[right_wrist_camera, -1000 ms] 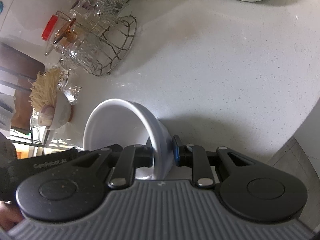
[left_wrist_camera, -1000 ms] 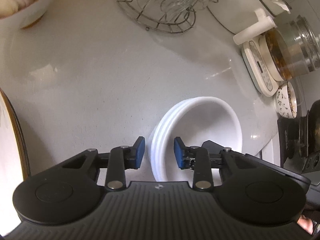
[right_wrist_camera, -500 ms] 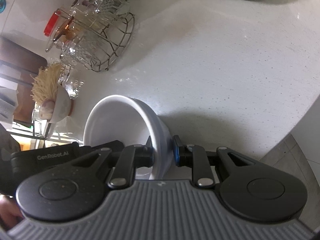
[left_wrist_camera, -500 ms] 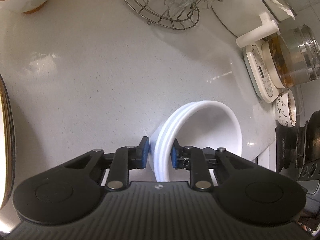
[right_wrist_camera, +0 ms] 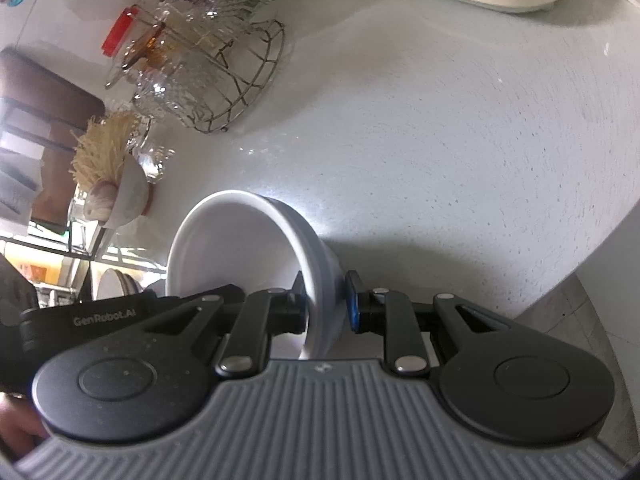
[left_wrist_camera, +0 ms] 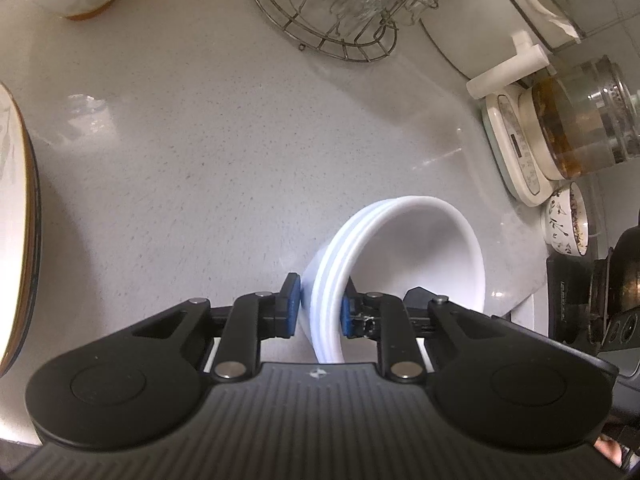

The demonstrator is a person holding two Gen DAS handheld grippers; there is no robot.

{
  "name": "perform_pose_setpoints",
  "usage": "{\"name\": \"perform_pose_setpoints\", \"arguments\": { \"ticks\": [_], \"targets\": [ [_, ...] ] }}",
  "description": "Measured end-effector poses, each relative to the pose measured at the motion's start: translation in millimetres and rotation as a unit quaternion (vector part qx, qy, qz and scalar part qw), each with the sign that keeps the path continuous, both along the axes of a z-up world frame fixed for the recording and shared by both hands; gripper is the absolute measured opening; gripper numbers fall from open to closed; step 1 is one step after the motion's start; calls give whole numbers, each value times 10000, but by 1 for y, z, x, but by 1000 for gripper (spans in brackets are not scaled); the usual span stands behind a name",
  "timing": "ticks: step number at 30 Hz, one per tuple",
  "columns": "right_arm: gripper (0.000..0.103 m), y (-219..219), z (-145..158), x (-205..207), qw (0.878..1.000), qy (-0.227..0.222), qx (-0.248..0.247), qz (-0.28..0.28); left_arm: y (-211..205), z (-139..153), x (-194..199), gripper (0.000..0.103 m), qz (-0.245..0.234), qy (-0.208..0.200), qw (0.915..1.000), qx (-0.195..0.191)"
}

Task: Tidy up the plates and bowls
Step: 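Lift and carry the nested bowls with both grippers toward the stacked plates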

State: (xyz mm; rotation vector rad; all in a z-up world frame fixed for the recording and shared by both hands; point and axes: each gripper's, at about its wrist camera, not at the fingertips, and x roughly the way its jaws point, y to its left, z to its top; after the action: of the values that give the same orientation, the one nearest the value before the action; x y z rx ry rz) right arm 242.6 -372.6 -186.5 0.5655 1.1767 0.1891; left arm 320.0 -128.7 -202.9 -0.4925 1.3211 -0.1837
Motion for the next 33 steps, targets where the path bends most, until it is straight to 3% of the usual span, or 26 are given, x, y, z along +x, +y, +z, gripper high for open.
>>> {"name": "perform_pose_setpoints", "arguments": {
  "ticks": [4,11,20,28,33],
  "targets": [
    [22,6,13,-2,9997,-118,-228,37,-1,7,-3,23,-68,88,9999,-13],
    [22,6,37,-6,9997,-225,-61,-93,0,39,-7,23,-302,-162,9994,94],
    [22,12,88,-18,9982,-518,140,-274,9,101,-11,24,-711,-567,9958,50],
    [23,29,121,-24,9971,-675,228,-274,35,138,-23,24,-580,-926,9940,-95],
    [23,54,127,-27,9971,-686,295,-161,62,150,-36,24,-289,-1101,9935,-66]
  ]
}}
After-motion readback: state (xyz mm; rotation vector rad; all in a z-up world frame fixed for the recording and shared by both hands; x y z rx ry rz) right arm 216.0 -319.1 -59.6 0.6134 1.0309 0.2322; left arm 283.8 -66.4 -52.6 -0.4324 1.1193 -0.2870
